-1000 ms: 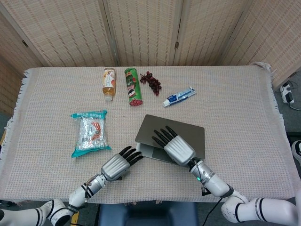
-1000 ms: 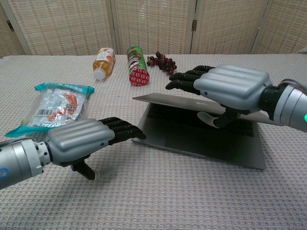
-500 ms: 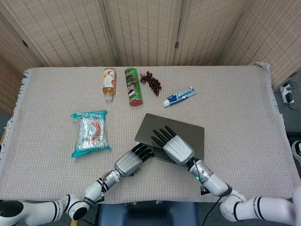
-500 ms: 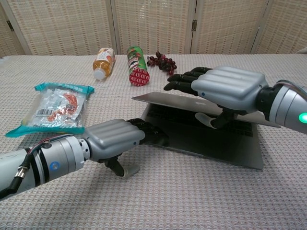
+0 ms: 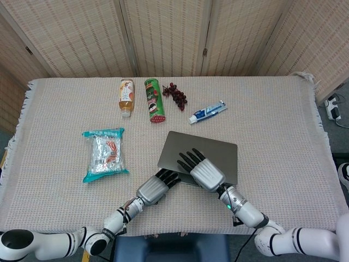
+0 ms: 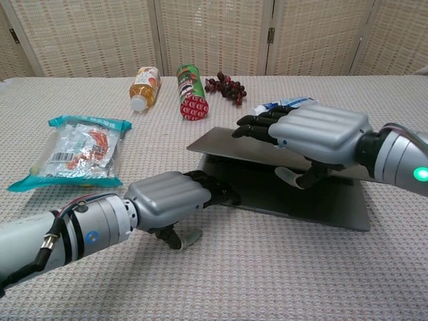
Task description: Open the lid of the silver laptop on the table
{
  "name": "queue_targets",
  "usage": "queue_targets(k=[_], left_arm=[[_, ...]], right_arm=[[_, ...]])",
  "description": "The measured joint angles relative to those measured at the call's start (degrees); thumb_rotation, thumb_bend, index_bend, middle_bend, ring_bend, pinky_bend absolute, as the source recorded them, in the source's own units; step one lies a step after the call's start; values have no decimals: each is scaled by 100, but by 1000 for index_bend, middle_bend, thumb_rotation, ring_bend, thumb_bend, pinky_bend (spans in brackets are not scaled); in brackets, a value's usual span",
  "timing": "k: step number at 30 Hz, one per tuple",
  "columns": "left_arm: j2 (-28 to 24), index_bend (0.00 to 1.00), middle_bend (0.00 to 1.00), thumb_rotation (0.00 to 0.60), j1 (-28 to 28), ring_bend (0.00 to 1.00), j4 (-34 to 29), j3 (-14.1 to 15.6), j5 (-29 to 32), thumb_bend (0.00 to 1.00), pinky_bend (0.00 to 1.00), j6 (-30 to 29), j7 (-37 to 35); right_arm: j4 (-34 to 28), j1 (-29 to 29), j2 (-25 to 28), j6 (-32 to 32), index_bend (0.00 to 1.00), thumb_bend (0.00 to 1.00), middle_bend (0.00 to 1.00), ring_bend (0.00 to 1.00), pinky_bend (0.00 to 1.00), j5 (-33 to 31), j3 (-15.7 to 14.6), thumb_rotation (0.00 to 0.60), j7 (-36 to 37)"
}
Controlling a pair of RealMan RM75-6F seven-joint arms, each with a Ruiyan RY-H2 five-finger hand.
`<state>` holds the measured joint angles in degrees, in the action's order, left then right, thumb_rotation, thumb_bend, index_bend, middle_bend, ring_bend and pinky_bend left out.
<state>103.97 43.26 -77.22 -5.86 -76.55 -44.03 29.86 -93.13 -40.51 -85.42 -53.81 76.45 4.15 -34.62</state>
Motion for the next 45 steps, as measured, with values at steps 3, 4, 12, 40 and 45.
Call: queue_targets(k=[3, 4, 12, 40, 45], left_arm=[[8, 97, 161, 600, 33, 16, -22, 15, 97, 506, 0, -6, 81], [9, 97, 161, 600, 43, 16, -28, 21, 131, 506, 0, -4, 109], [25, 103, 161, 600, 129, 15, -92, 96, 372, 507, 0, -58, 337], [23, 105, 161, 600, 261, 14, -308, 276, 629, 507, 0, -346, 546], [20, 106, 161, 600, 270, 14, -340, 307, 658, 507, 0, -389, 589]], right_arm=[[38, -6, -15, 12, 0, 588, 0, 0, 0, -21, -23, 600, 22], [61, -7, -23, 13, 0, 589, 0, 0, 0, -22, -34, 600, 24], [241, -29, -112, 38, 0, 589, 0, 0, 0, -107, -85, 600, -50], [456, -255, 610, -56, 0, 590, 0, 0, 0, -1022, 769, 600, 504], [735, -386, 642, 110, 0, 588, 0, 0, 0, -1303, 925, 600, 665]])
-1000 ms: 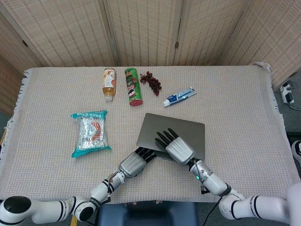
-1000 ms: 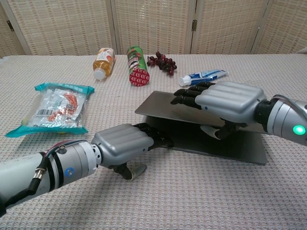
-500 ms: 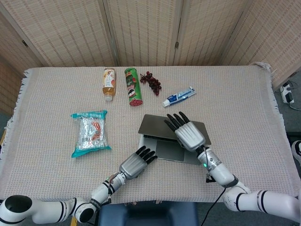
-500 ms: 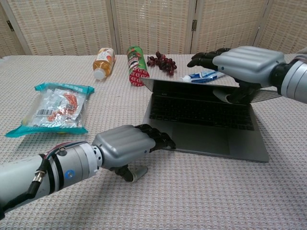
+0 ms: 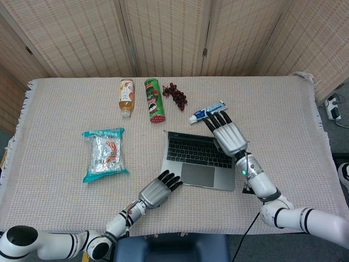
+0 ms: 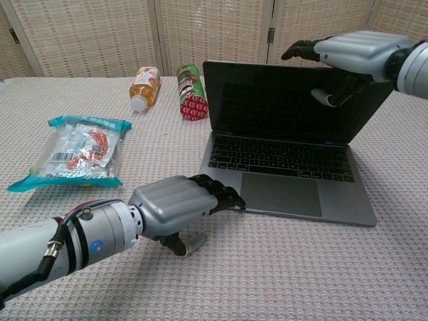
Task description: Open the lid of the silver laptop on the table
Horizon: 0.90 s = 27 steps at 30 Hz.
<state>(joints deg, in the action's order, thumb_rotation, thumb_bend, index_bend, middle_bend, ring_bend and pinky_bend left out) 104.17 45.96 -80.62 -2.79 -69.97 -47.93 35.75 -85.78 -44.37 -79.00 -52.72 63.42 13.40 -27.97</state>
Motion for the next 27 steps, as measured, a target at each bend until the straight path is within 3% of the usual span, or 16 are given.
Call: queue_targets(k=[13, 27], left_arm=[[-1, 105, 161, 600, 22, 14, -68, 75, 39, 507, 0, -96, 89], [-40, 105, 161, 600, 22, 14, -158, 135, 28, 507, 0, -183, 136]], right_arm=[[707, -405, 48, 398, 0, 588, 0, 0, 0, -553, 317, 600, 366], [1622, -809, -202, 785, 0, 589, 0, 0, 0, -1400, 371, 600, 263]])
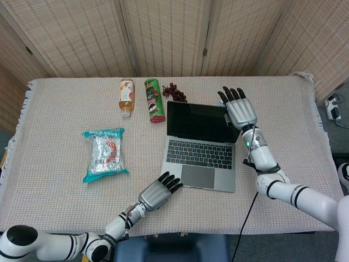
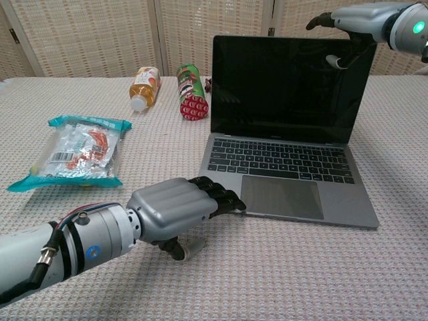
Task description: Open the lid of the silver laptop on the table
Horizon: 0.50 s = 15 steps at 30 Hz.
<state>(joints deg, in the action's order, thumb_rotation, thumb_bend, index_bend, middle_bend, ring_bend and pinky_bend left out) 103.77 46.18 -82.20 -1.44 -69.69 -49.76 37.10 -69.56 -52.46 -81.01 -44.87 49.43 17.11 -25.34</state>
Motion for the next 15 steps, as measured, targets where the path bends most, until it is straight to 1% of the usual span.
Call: queue_targets(k=[3, 6, 9, 11, 15], left_arm=[[-11, 105, 161, 600, -2, 14, -13, 8, 6, 507, 0, -18, 14], [-32, 101, 161, 600, -6, 14, -51, 1, 10, 507, 0, -32, -1], [-91, 84, 146, 600, -28, 13, -154, -9, -30, 507, 0, -78, -114], [-143, 81, 138, 600, -59, 12, -231, -15, -87, 507, 0, -139, -231], [-373, 79, 137, 600, -187, 13, -480, -47, -289, 507, 0, -387, -684]], right_arm=[[97, -64, -14, 51, 0, 589, 0, 0, 0, -82, -49, 600, -66], [34, -49, 26, 35, 0, 589, 0, 0, 0, -40, -56, 600, 19], [-178, 33, 136, -52, 0, 589, 0, 0, 0, 157, -51, 600, 268], [-405, 136, 274, -175, 0, 589, 0, 0, 0, 398, -59, 600, 469], [-974, 428, 634, -526, 0, 589, 0, 0, 0, 893, -86, 600, 932]])
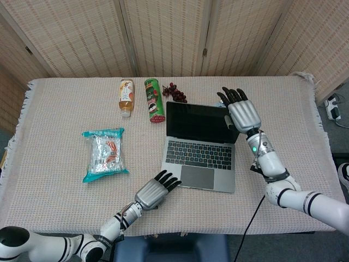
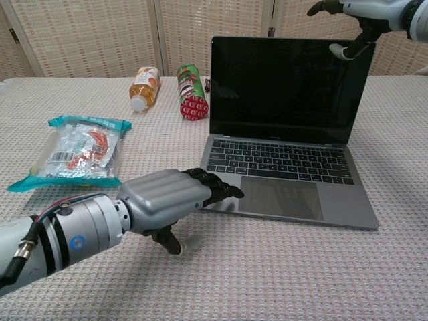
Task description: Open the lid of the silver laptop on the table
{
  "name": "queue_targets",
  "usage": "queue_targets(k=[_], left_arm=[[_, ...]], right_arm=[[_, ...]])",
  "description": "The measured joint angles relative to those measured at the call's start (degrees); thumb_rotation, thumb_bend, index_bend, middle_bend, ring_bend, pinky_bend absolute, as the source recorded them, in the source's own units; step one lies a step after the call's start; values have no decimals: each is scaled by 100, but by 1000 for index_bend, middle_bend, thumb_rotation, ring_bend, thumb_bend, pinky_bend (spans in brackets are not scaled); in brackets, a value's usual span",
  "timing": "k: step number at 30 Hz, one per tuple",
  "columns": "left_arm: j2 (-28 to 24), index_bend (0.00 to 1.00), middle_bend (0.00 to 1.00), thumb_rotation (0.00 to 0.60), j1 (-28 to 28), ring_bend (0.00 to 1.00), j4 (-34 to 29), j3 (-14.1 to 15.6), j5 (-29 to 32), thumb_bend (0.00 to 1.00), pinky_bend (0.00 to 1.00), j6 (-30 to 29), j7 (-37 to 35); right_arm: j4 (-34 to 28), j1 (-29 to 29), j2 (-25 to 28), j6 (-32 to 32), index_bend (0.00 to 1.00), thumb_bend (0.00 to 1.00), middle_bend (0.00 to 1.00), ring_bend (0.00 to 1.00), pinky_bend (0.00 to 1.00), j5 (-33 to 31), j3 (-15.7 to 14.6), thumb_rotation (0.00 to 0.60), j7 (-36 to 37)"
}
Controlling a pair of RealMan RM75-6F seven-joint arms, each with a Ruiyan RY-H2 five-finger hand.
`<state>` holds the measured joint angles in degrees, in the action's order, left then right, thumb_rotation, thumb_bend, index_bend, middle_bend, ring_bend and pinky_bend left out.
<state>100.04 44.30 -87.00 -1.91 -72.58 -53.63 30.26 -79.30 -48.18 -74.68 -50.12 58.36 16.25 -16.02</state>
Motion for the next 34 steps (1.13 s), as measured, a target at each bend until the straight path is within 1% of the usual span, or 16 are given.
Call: queue_targets(k=[5, 8, 12, 13, 18, 21, 23, 27, 31, 34], left_arm=[[-384, 84, 137, 600, -182, 14, -258, -45, -279, 507, 0, -374, -377], [-743, 85, 137, 600, -352, 14, -429, -79, -346, 507, 0, -664, -613], [-1468, 87, 137, 600, -685, 14, -684, -128, -400, 507, 0, -1156, -921], [-1617, 87, 137, 600, -779, 14, -731, -137, -406, 507, 0, -1289, -984], [-2367, 92, 137, 600, -1376, 14, -956, -153, -412, 507, 0, -1976, -1463], [-2646, 99, 137, 600, -1716, 15, -1001, -131, -440, 507, 0, -2337, -1737], [-2735, 103, 137, 600, -1915, 16, -1005, -99, -481, 507, 0, -2556, -1899], [-2895, 108, 137, 600, -2387, 19, -965, 56, -691, 507, 0, -3087, -2125], [-2985, 109, 137, 600, -2806, 19, -933, 265, -981, 507, 0, -3545, -2127], [-3006, 110, 137, 600, -3059, 20, -955, 405, -1188, 507, 0, -3777, -2032]], right_arm=[[-633, 476, 503, -543, 0, 589, 0, 0, 0, 631, -106, 600, 577], [-1022, 831, 771, -889, 0, 589, 0, 0, 0, 981, -267, 600, 787], [-1470, 1414, 1187, -1431, 0, 589, 0, 1, 0, 1585, -607, 600, 1092], [-1561, 1593, 1288, -1601, 0, 589, 0, 3, 0, 1754, -732, 600, 1167], [-1775, 2221, 1545, -2210, 0, 589, 0, 44, 0, 2290, -1169, 600, 1406], [-1769, 2560, 1553, -2605, 0, 589, 0, 61, 0, 2525, -1359, 600, 1509], [-1697, 2822, 1482, -2887, 0, 588, 0, 63, 0, 2648, -1483, 600, 1619], [-1487, 3302, 1263, -3343, 0, 589, 0, 62, 0, 2816, -1695, 600, 1840], [-1254, 3724, 967, -3724, 0, 589, 0, 54, 0, 2909, -1841, 600, 1904], [-1189, 3893, 858, -3816, 0, 589, 0, 52, 0, 2958, -1904, 600, 1956]])
